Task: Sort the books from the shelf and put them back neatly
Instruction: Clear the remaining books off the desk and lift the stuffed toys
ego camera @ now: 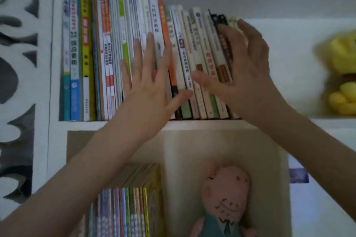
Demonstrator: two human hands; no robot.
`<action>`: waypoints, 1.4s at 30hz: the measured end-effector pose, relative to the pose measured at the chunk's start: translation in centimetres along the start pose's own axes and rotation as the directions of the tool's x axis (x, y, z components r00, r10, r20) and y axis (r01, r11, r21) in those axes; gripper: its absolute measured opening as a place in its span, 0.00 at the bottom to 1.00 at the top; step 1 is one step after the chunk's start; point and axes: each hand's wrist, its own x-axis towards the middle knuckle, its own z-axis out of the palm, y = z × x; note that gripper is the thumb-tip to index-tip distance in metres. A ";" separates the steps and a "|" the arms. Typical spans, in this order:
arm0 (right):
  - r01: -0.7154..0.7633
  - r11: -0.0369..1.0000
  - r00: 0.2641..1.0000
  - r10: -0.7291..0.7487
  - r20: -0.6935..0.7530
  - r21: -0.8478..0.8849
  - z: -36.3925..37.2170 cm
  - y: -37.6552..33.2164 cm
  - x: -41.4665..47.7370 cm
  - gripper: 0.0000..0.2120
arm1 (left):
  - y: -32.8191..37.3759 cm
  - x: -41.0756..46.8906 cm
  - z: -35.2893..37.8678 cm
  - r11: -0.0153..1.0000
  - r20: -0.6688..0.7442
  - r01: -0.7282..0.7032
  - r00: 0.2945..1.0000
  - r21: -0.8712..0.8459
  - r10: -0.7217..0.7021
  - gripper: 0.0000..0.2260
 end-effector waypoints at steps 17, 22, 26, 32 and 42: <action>-0.623 0.746 0.730 0.447 0.517 0.235 -0.9 9.7 2.6 0.50 | -0.7 5.6 3.0 0.901 0.123 -0.253 0.967 0.352 0.224 0.41; -0.620 0.752 0.745 0.475 0.468 0.224 0.2 9.5 2.5 0.57 | -0.7 5.5 3.1 0.902 0.112 -0.253 0.967 0.350 0.228 0.41; -0.606 0.781 0.732 0.471 0.493 0.154 -0.2 9.1 2.0 0.52 | -0.2 5.3 2.8 0.900 0.107 -0.229 0.973 0.370 0.204 0.41; -0.620 0.777 0.613 0.391 0.686 0.111 -2.7 11.4 2.5 0.69 | 4.3 6.7 2.6 0.922 -0.006 -0.304 0.949 0.241 0.314 0.33; -0.646 0.683 0.572 0.136 0.809 0.342 -1.7 12.5 1.5 0.62 | 4.9 7.9 6.3 0.860 0.062 -0.409 0.910 0.305 0.410 0.37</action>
